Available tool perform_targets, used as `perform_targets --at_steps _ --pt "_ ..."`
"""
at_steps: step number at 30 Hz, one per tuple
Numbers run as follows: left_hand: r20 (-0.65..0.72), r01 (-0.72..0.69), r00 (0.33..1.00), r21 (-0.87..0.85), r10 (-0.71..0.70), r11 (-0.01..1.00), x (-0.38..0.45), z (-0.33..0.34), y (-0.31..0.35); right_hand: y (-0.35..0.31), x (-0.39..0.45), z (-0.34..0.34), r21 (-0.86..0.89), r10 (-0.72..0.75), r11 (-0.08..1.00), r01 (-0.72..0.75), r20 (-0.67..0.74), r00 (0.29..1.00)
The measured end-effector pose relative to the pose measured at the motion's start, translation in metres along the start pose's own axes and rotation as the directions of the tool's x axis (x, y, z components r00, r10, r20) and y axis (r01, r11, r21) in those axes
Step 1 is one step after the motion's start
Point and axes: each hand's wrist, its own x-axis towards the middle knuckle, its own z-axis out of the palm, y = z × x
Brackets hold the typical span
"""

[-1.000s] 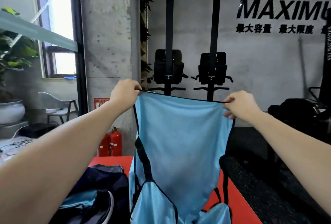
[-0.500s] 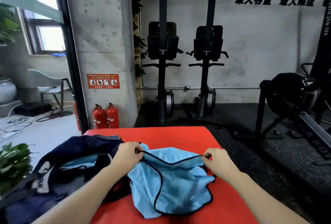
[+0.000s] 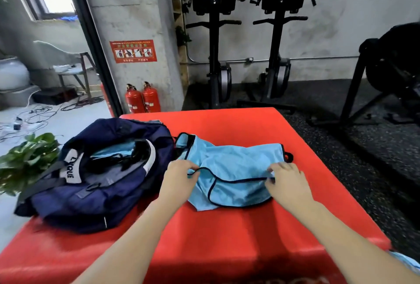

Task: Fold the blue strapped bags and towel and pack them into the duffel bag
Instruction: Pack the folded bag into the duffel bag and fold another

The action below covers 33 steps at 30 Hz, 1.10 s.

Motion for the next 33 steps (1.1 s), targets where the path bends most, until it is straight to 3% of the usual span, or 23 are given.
perform_targets --at_steps 3,6,11,15,18,22,27,33 --pt "-0.025 -0.093 0.995 0.104 0.096 0.99 0.003 0.003 0.008 -0.051 -0.026 -0.002 0.253 -0.143 0.96 0.117 0.088 0.986" --pt "-0.021 -0.111 0.994 0.045 0.112 0.993 0.009 -0.001 0.022 -0.091 -0.038 0.013 0.325 -0.184 0.939 0.116 0.185 0.965" --pt "0.042 -0.036 0.998 -0.144 0.042 0.989 0.009 -0.016 0.024 -0.125 -0.023 0.036 0.38 -0.093 0.925 0.01 0.201 0.975" --pt "0.02 -0.087 0.996 -0.164 0.091 0.983 0.007 -0.027 0.013 -0.133 -0.011 0.047 0.521 0.002 0.847 -0.104 0.194 0.981" --pt "0.057 -0.103 0.992 -0.143 0.112 0.984 0.005 -0.032 0.005 -0.135 -0.007 0.041 0.676 -0.164 0.737 0.031 0.134 0.977" --pt "0.066 -0.113 0.99 -0.146 0.124 0.983 0.008 -0.037 0.002 -0.131 -0.013 0.039 0.56 -0.453 0.76 0.33 0.092 0.887" --pt "0.205 -0.164 0.96 -0.141 0.191 0.976 0.007 -0.042 0.006 -0.117 -0.022 0.026 0.456 -0.57 0.752 0.476 0.088 0.817" --pt "0.323 -0.305 0.887 -0.127 0.33 0.944 -0.001 -0.047 0.007 -0.115 -0.029 0.007 0.251 -0.671 0.739 0.625 0.198 0.714"
